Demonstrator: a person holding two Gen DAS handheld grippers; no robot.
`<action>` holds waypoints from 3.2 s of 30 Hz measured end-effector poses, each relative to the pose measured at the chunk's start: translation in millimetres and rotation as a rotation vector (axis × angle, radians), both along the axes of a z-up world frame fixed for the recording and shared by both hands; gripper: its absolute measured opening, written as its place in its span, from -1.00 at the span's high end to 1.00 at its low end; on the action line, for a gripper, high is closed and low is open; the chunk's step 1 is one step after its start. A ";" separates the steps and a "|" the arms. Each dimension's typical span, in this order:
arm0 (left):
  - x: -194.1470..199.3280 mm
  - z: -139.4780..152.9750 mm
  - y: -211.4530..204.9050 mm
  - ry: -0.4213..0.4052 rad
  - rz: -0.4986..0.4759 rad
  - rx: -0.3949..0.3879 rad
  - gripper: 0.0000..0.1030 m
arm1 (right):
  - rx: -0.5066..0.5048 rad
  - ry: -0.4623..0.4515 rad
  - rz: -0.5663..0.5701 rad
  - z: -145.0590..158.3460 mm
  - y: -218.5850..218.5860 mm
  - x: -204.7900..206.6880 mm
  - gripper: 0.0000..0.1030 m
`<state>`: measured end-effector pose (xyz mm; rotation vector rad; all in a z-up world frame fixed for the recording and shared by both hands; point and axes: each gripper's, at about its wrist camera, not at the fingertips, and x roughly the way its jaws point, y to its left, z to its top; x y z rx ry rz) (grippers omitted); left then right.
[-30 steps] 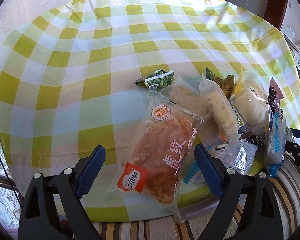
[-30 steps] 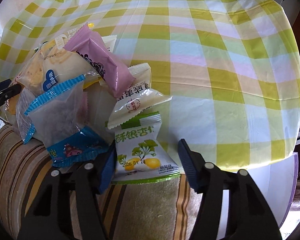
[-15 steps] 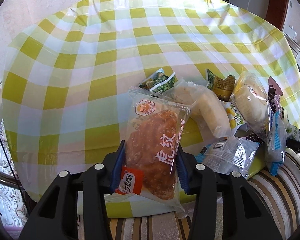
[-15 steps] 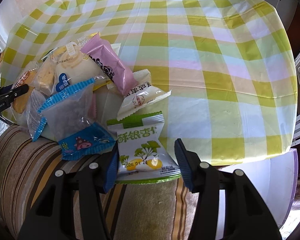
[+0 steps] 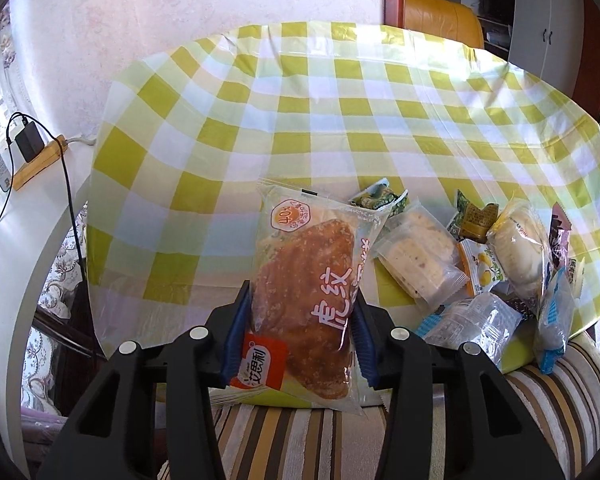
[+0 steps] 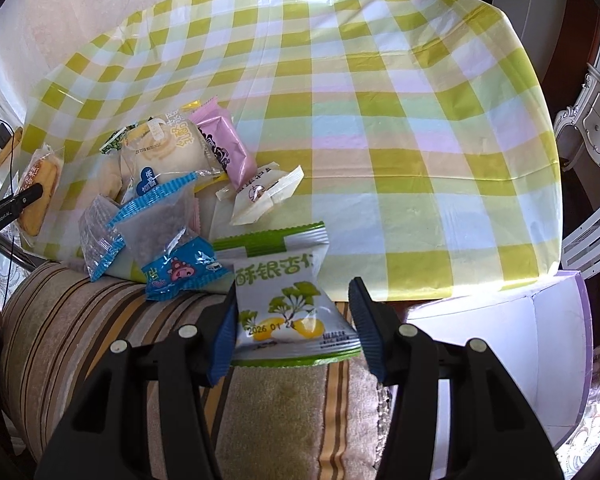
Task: Organize snacks
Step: 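Carry both snacks into the white purple-rimmed box and open both tools, then move both open tools back over the snack pile on the table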
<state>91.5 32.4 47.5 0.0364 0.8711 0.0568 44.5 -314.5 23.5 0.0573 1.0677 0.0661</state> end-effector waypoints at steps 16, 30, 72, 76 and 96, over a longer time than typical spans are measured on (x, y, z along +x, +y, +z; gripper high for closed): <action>-28.8 37.8 -160.9 -0.028 -0.432 -0.171 0.15 | -0.054 -0.023 -0.294 10.2 -116.5 -47.3 -0.02; -52.6 -32.7 -385.5 0.327 -0.922 -0.287 0.15 | -0.032 0.131 -0.637 -64.2 -214.2 -88.9 -0.02; -65.1 22.0 -355.1 -0.154 -0.719 -0.019 -0.92 | -0.400 -0.013 -0.765 -7.5 -183.4 -71.4 -0.78; -67.8 26.9 -327.7 -0.192 -0.714 -0.018 -0.92 | -0.339 -0.122 -0.694 9.0 -156.3 -66.4 -0.78; -36.2 -5.5 -121.3 0.036 -0.240 -0.412 -0.83 | -0.130 -0.088 -0.072 6.1 20.2 -5.9 -0.78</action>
